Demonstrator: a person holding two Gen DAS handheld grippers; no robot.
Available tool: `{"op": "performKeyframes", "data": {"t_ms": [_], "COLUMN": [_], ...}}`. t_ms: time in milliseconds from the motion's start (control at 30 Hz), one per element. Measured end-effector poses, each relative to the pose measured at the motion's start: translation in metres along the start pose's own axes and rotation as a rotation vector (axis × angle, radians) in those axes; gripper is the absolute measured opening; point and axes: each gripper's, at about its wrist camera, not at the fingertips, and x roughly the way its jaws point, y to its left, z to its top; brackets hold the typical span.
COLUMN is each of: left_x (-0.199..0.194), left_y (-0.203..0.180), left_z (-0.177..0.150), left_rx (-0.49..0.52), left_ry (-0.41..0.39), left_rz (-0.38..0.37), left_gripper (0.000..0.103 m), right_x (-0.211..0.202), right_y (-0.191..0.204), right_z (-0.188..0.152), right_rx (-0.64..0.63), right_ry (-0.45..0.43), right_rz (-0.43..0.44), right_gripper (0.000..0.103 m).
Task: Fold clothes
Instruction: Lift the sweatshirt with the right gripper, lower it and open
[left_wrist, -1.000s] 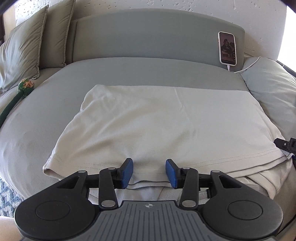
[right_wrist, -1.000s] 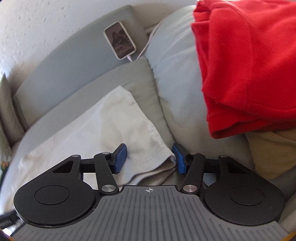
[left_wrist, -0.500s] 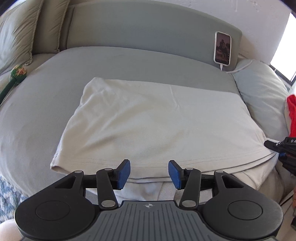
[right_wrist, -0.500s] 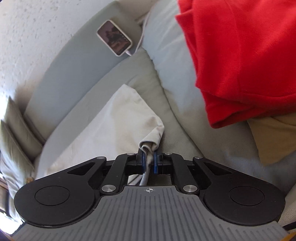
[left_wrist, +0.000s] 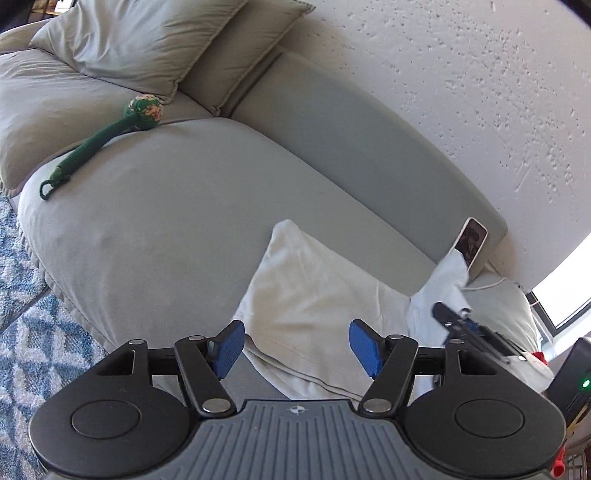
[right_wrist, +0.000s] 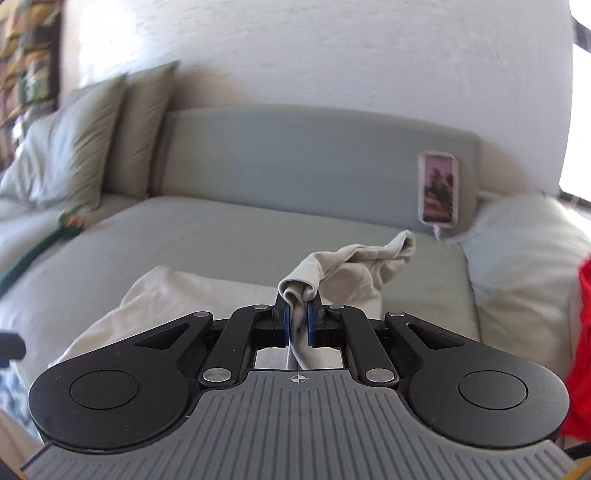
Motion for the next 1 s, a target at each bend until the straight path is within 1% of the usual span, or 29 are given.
{"op": "performKeyframes", "data": {"t_ms": [67, 133, 233, 300, 333, 400, 467, 533, 567, 600, 633, 667, 733, 767, 833, 900, 967, 1000], "left_x": [-0.005, -0.007, -0.008, -0.009, -0.007, -0.006, -0.006, -0.006, -0.006, -0.006, -0.006, -0.006, -0.007, -0.007, -0.009, -0.01, -0.011, -0.012], "left_y": [0.007, 0.014, 0.019, 0.021, 0.022, 0.026, 0.028, 0.03, 0.03, 0.031, 0.032, 0.034, 0.036, 0.038, 0.04, 0.041, 0.042, 0.042], "left_z": [0.004, 0.005, 0.005, 0.004, 0.004, 0.005, 0.006, 0.008, 0.008, 0.008, 0.008, 0.008, 0.009, 0.009, 0.01, 0.009, 0.008, 0.008], "left_rx": [-0.011, -0.023, -0.035, -0.039, -0.043, -0.062, -0.072, -0.073, -0.074, -0.075, -0.08, -0.086, -0.097, -0.101, -0.103, -0.102, -0.102, -0.103], "left_ry": [-0.024, -0.028, -0.022, -0.02, -0.02, -0.02, -0.023, -0.024, -0.025, -0.025, -0.025, -0.028, -0.039, -0.045, -0.055, -0.055, -0.056, -0.056], "left_rz": [0.015, 0.025, 0.023, 0.019, 0.02, 0.022, 0.018, 0.013, 0.01, 0.006, 0.002, 0.002, 0.011, 0.018, 0.031, 0.034, 0.038, 0.04], "left_gripper": [0.064, 0.064, 0.064, 0.064, 0.064, 0.064, 0.064, 0.064, 0.064, 0.064, 0.064, 0.064, 0.064, 0.064, 0.064, 0.064, 0.064, 0.064], "right_x": [0.011, 0.021, 0.045, 0.047, 0.049, 0.052, 0.053, 0.057, 0.06, 0.059, 0.057, 0.056, 0.05, 0.048, 0.047, 0.053, 0.062, 0.063], "right_y": [0.041, 0.074, 0.107, 0.116, 0.113, 0.099, 0.077, 0.052, 0.041, 0.034, 0.031, 0.032, 0.043, 0.051, 0.07, 0.092, 0.106, 0.11], "right_z": [0.003, -0.003, -0.017, -0.024, -0.021, -0.011, 0.001, 0.014, 0.019, 0.023, 0.028, 0.033, 0.039, 0.038, 0.033, 0.025, 0.015, 0.012], "right_rx": [-0.119, -0.204, -0.258, -0.238, -0.19, -0.041, 0.139, 0.351, 0.446, 0.511, 0.544, 0.54, 0.474, 0.428, 0.327, 0.223, 0.157, 0.142], "right_ry": [0.007, 0.045, 0.166, 0.193, 0.198, 0.212, 0.218, 0.219, 0.209, 0.192, 0.165, 0.135, 0.094, 0.091, 0.1, 0.142, 0.19, 0.196], "right_rz": [0.069, 0.13, 0.205, 0.204, 0.205, 0.207, 0.201, 0.212, 0.22, 0.226, 0.234, 0.242, 0.255, 0.271, 0.31, 0.334, 0.347, 0.35], "right_gripper": [0.008, 0.008, 0.008, 0.008, 0.008, 0.008, 0.008, 0.008, 0.008, 0.009, 0.009, 0.009, 0.009, 0.009, 0.009, 0.008, 0.008, 0.008]}}
